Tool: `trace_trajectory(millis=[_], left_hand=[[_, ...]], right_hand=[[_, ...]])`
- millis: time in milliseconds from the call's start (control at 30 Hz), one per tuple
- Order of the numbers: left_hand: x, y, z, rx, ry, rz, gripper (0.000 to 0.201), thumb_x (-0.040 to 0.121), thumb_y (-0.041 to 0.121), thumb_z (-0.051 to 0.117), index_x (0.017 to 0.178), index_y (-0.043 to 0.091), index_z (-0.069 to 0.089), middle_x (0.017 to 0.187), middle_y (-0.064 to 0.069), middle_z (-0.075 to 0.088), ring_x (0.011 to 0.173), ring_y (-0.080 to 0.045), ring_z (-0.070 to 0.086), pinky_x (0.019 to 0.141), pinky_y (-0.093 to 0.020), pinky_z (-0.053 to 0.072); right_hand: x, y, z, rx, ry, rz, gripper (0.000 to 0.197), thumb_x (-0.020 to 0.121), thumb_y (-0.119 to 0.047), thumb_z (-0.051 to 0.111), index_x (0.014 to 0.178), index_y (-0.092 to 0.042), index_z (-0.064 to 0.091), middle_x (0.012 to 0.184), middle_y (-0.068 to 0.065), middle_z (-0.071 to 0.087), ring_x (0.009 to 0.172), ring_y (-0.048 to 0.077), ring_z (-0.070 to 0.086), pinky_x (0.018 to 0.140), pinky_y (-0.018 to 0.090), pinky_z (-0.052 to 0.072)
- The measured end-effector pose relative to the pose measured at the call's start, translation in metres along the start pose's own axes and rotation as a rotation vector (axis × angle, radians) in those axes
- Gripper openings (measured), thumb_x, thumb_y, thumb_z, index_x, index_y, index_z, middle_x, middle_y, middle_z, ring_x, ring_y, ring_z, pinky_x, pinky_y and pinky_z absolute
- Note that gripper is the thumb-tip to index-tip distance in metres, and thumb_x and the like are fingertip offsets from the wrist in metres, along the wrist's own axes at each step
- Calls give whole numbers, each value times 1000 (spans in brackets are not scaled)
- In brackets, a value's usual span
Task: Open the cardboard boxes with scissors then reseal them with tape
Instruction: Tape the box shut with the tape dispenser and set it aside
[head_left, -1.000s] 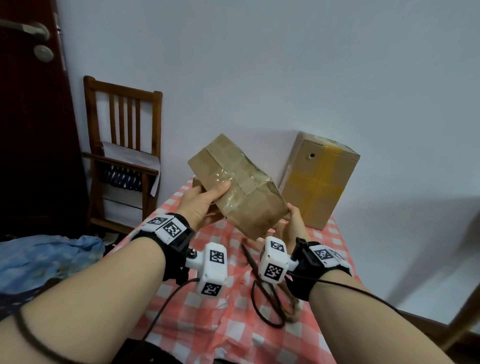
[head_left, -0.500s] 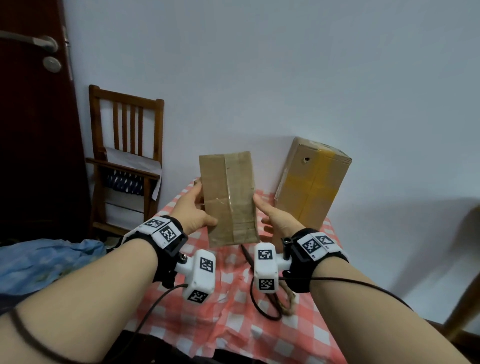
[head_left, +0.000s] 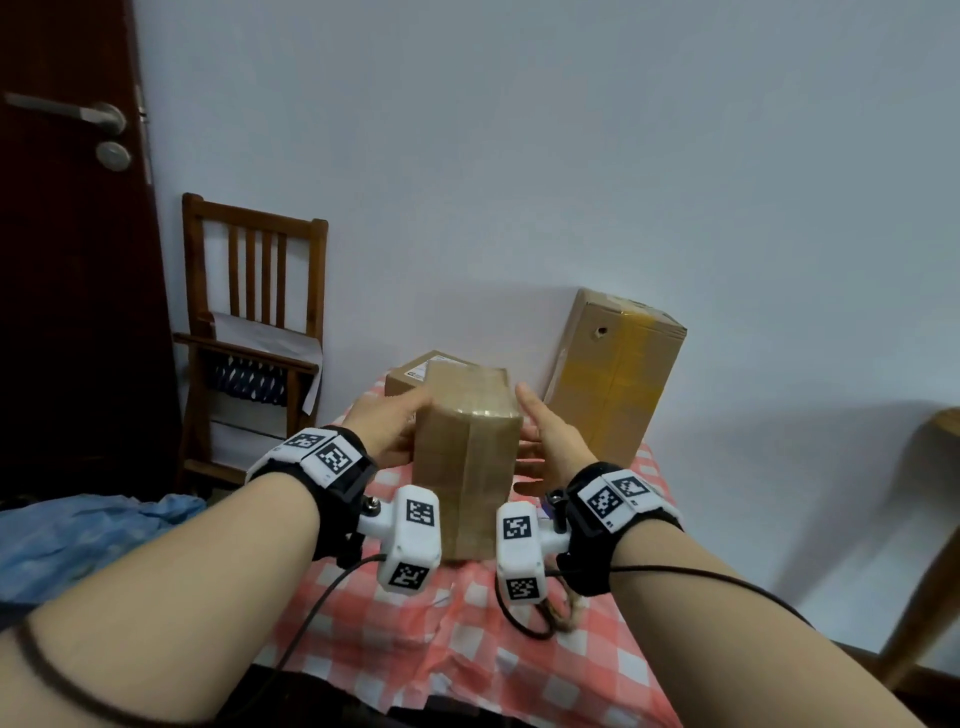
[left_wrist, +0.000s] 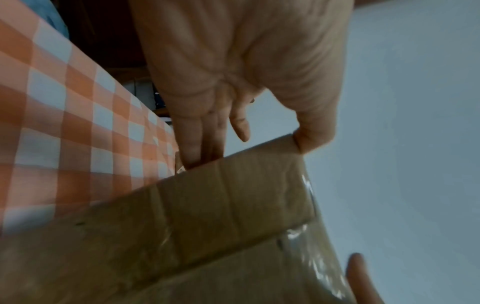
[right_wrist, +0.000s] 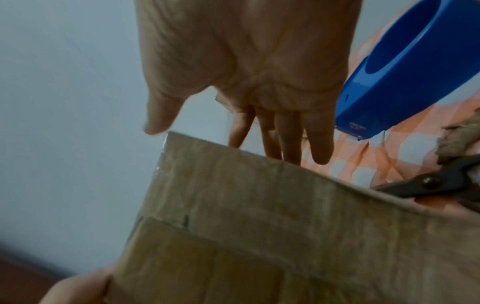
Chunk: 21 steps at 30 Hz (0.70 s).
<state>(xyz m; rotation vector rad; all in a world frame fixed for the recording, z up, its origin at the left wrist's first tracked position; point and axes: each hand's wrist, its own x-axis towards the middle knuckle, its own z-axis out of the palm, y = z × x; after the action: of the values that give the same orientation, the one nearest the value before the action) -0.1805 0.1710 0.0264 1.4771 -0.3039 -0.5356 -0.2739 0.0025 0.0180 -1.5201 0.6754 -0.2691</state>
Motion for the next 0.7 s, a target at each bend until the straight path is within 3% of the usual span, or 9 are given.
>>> trace_trajectory(millis=[67,133,200,333,500,567,600,667,700], left_hand=[[-2,2,1,6,-81,7,32,81,-1,63,113,6,64,113,-18,68,98,-25,65,85,-33,52],[-2,3,0,40,-118,43,46,75,-19,59,114,4,63,119,-14,66,112,-23,61,93,-33,50],[-3,5,1,93,-133,100,66,68,-29,56,128,-1,56,126,-12,62,118,-21,58,92,-33,52],[-6,8,3,207,-118,203,73,66,-36,51,128,2,58,110,0,64,107,-15,58,77,-23,54],[-7,2,2,202,-100,217,66,69,-37,50,126,-5,56,116,-9,63,106,-20,60,62,-12,54],[-5,0,1,157,-70,194,57,73,-33,51,122,-6,59,114,-12,64,102,-21,62,64,-13,55],[-3,-1,0,137,-54,175,49,76,-28,52,119,-6,61,112,-14,65,101,-22,64,67,-16,56],[2,-2,1,27,-30,76,23,85,-9,54,104,-5,65,105,-15,65,92,-23,63,72,-26,56],[1,-2,3,-23,-43,12,12,88,4,55,94,-1,63,100,-14,63,87,-23,62,73,-30,56]], right_hand=[[1,-1,1,66,80,-29,51,68,-41,77,103,-6,62,85,10,65,77,27,64,82,47,53],[0,-4,0,146,79,-53,36,75,-13,70,108,-6,57,81,10,63,67,25,62,70,41,56],[-2,-5,-1,163,50,-68,24,80,3,61,101,-8,60,80,10,65,67,24,64,67,39,56],[-5,-5,-1,187,-31,-133,40,83,16,57,107,-15,64,91,5,69,79,21,65,64,35,56],[-4,-5,-3,203,-61,-164,60,81,22,54,126,-17,59,116,6,66,102,27,62,76,40,55],[0,-5,-7,223,-81,-146,57,80,15,55,125,-21,61,116,0,67,108,27,60,75,40,54],[-2,-6,-8,251,-104,-127,44,81,3,55,116,-21,65,107,-4,68,102,26,60,71,38,52],[-3,-6,-9,313,-123,-72,20,84,-31,56,96,-18,67,87,-3,63,85,23,58,68,35,50],[-2,-5,-10,277,-109,-70,36,84,-49,56,95,-17,68,89,-1,65,86,24,60,73,39,52]])
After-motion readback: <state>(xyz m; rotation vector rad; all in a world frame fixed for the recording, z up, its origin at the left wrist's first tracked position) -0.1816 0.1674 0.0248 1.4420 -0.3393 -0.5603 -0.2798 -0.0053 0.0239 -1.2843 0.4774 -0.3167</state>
